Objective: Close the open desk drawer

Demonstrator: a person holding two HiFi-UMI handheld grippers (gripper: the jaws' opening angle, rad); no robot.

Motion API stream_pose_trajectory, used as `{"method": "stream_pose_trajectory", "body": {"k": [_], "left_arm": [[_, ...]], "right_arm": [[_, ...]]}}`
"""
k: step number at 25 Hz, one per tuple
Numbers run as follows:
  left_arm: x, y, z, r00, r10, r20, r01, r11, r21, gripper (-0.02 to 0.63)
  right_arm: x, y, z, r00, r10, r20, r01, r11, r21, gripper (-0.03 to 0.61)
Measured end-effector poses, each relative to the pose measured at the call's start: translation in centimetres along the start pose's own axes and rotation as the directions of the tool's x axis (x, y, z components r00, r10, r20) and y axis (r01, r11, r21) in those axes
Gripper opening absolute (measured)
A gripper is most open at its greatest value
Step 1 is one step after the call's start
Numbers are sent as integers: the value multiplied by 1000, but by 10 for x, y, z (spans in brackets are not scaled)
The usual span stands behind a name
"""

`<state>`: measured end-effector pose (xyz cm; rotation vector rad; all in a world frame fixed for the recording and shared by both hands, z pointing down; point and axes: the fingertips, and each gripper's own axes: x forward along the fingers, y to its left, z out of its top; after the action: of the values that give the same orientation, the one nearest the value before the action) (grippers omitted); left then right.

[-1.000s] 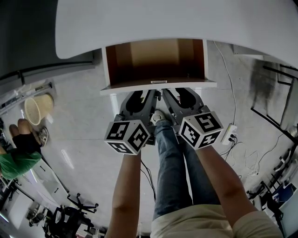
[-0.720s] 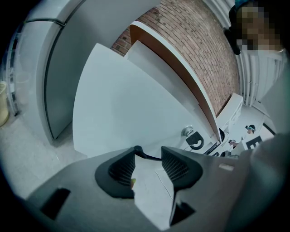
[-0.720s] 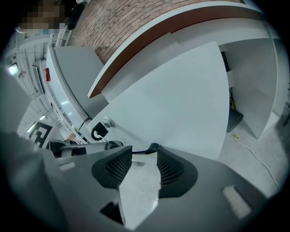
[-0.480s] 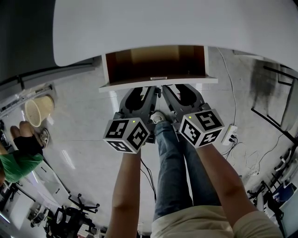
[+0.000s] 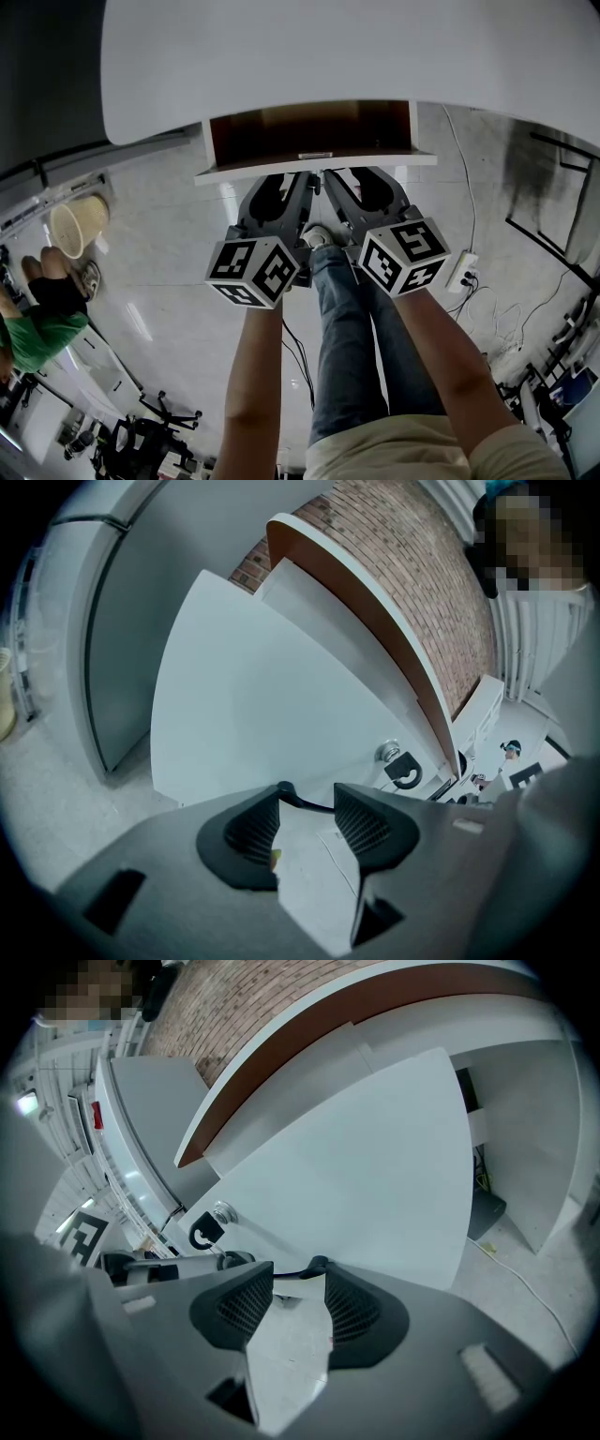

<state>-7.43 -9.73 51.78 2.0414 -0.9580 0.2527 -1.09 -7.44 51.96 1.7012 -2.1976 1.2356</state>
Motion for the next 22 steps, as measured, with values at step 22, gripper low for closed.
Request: {"method": "stream_pose_trajectory", "body": {"k": [22], "left_arm": [[21,3,19,1000,-2,8,2,1000,15,179]], "right_arm": [[18,-9,21,1000,10,11,-10,1000,-18,178]]}}
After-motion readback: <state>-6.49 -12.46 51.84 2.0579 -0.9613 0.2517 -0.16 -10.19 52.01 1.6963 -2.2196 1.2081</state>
